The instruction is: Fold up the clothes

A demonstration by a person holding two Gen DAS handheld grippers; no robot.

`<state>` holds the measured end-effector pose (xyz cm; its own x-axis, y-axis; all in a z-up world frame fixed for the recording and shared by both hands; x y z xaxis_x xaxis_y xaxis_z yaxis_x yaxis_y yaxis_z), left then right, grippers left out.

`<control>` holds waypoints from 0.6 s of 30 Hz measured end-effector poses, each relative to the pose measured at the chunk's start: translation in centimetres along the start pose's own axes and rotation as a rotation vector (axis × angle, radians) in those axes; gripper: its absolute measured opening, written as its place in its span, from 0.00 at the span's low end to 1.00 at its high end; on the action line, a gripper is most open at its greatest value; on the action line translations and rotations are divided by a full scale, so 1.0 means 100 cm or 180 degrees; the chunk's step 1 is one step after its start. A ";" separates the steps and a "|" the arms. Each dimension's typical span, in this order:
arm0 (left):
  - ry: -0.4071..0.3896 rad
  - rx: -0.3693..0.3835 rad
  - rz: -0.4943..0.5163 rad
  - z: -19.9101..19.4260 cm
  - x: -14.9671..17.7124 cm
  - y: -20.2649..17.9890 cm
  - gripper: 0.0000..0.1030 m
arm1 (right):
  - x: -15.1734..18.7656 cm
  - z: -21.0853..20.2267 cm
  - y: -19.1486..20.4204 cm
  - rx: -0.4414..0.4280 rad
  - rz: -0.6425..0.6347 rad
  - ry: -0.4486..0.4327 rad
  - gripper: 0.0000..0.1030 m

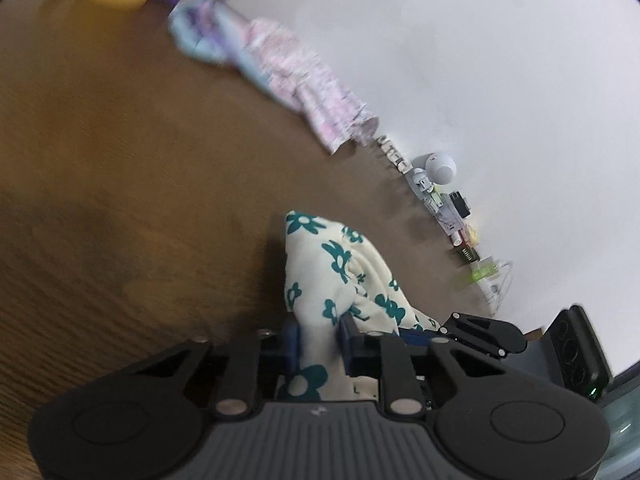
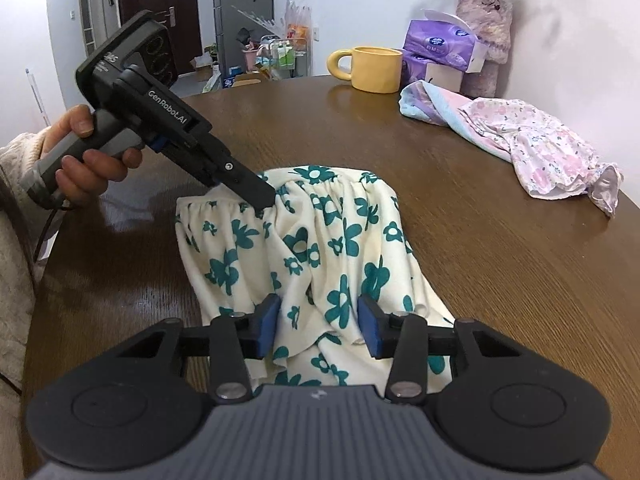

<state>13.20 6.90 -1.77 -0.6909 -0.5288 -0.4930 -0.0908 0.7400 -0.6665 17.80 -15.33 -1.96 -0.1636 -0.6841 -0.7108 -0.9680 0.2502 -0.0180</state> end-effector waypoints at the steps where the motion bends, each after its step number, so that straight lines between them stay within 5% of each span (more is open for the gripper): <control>1: -0.0062 -0.0112 0.0262 -0.003 0.000 -0.012 0.17 | 0.000 0.000 0.001 0.0017 0.0013 -0.0008 0.41; 8: -0.0378 -0.0974 0.2014 -0.012 0.005 -0.096 0.17 | -0.015 0.006 0.016 0.0449 0.0152 -0.0030 0.40; 18: -0.0467 -0.1662 0.3562 0.017 0.044 -0.152 0.17 | -0.005 -0.027 0.018 0.0860 0.0450 -0.0142 0.40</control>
Point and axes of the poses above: each gripper's, at about its wrist camera, not at the fingertips, and z roughly the way its jaws point, y to its left, x to its underside, the point moved 5 cm from there along z, roughly the way its jaws point, and after that the axes turned 2 degrees about -z, right-handed, at the moved point
